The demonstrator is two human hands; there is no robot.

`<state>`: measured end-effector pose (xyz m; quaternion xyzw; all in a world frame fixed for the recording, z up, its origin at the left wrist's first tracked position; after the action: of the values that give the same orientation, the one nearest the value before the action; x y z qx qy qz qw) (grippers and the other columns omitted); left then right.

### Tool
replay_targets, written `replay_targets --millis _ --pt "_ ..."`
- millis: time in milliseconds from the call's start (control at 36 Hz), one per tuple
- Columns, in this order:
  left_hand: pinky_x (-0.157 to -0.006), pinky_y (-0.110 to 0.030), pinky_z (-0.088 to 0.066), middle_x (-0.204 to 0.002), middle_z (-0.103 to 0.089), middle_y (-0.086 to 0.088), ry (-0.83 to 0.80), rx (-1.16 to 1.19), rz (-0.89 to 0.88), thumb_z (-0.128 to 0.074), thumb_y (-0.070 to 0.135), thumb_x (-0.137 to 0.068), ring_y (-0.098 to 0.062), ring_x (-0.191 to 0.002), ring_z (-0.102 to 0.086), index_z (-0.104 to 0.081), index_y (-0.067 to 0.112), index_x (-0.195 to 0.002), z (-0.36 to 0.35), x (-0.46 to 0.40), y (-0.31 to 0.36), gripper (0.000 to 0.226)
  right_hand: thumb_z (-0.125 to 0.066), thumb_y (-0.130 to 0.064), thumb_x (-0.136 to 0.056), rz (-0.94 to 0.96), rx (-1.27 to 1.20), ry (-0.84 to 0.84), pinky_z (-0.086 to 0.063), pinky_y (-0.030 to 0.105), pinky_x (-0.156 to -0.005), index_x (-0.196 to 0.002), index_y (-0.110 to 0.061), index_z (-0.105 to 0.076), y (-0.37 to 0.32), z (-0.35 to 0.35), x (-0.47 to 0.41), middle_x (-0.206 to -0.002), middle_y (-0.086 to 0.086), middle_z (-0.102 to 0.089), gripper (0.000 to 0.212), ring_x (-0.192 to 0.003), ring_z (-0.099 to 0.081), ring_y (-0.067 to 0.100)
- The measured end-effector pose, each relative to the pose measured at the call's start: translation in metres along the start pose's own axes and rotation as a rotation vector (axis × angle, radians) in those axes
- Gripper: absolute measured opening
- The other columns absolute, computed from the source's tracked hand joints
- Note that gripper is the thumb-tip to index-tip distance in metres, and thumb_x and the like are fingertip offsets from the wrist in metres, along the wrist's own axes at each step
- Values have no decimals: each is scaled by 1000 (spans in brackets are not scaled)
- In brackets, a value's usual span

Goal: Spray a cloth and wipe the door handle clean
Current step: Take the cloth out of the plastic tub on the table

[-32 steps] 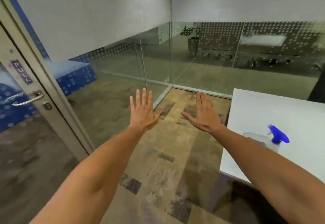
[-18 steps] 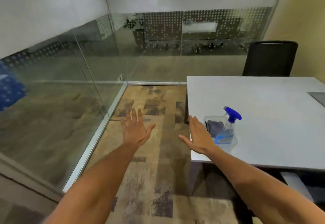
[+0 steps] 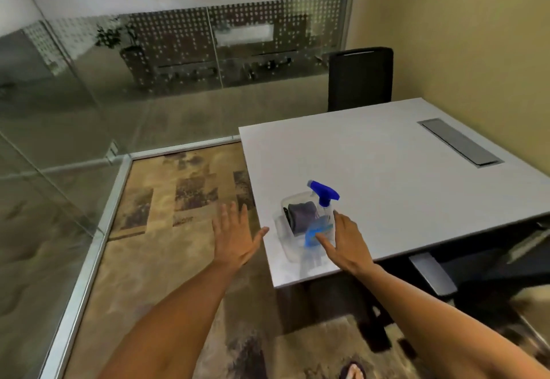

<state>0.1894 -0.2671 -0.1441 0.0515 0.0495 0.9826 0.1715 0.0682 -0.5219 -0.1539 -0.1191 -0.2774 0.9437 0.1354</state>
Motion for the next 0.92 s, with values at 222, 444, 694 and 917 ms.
replay_targets --millis 222,444,694,917 --pt "-128 -57 0 -175 9 -9 -128 50 -33 -23 77 -98 -32 -160 16 -4 22 -167 -37 -56 61 91 -74 -56 -80 -113 -388 -155 -40 37 -109 -153 -23 -22 55 -6 -69 -155 1 -34 96 -138 -40 21" --pt "-130 -53 -2 -175 -10 -4 -284 47 -78 -43 56 -105 -26 -162 7 -18 19 -166 -57 -82 103 75 -73 -58 -81 157 -571 -469 -47 13 -94 -145 -47 -36 41 -16 -127 -139 -22 -53 75 -121 -55 2" --pt "-130 -52 -9 -162 -40 0 -299 157 -94 -58 21 -99 -22 -158 -21 -44 23 -151 -67 -98 125 54 -68 -42 -91 163 -764 -581 -55 22 -78 -112 -34 -64 33 -33 -139 -95 -17 -71 22 -91 -69 8" --pt "-126 -46 -26 -164 -37 2 -278 45 -350 -62 22 -102 -24 -151 -33 -35 29 -155 -86 -126 146 61 -65 -49 -92 43 -905 -441 -57 37 -73 -95 -17 -70 34 -16 -160 -83 4 -73 33 -79 -69 23"
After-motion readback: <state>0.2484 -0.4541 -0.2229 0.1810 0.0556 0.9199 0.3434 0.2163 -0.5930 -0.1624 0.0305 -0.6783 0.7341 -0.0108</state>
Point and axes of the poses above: each hand's wrist, its own x-axis away from the middle knuckle, its own z-axis out of the back of the hand, y = z × x, the point moved 5 cm from there along -x, towards the middle knuckle
